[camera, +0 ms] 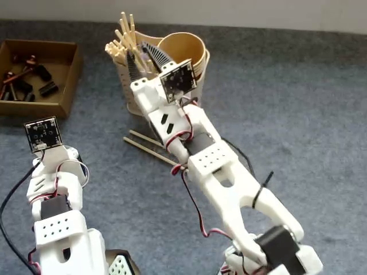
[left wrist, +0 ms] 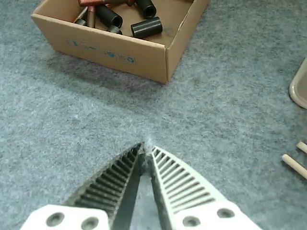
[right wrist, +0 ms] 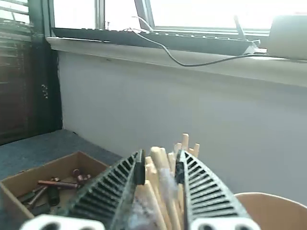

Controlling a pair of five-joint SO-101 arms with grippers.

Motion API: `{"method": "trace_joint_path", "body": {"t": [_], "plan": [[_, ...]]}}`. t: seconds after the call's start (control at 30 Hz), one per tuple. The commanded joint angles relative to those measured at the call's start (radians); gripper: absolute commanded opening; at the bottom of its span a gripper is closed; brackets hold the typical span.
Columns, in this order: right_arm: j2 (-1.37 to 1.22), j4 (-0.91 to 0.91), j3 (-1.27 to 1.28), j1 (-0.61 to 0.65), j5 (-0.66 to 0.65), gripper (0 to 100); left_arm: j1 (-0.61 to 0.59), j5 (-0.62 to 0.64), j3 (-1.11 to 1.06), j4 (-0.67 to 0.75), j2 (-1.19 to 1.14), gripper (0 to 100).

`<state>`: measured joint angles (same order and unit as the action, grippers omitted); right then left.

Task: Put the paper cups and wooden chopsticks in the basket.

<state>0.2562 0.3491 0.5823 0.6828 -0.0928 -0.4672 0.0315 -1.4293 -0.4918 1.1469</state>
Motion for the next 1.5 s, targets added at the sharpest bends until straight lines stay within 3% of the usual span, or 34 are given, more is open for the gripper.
{"method": "trace_joint_path", "body": {"t": [0.0,0.2,0.37,0.83,1.17,1.3,1.47], "plan": [[0.168,-0.154,0.016,0.048,0.006,11.6,0.010,0.003,0.004,0.021,0.015,1],[0.357,-0.447,0.016,0.067,0.008,10.9,0.010,0.003,0.004,0.021,0.015,1],[0.444,-0.601,0.019,0.067,0.008,0.1,0.010,0.003,0.004,0.021,0.015,1],[0.464,-1.069,0.021,0.067,0.000,1.0,-0.016,0.005,0.005,0.021,0.015,1],[0.464,-1.090,0.160,0.067,-0.002,9.1,-0.016,0.005,0.005,0.021,0.015,1],[0.464,-1.090,0.206,0.067,-0.078,10.2,-0.016,0.005,0.005,0.021,0.015,1],[0.464,-1.090,0.254,0.067,-0.143,20.3,-0.015,0.005,0.005,0.021,0.015,1]]}}
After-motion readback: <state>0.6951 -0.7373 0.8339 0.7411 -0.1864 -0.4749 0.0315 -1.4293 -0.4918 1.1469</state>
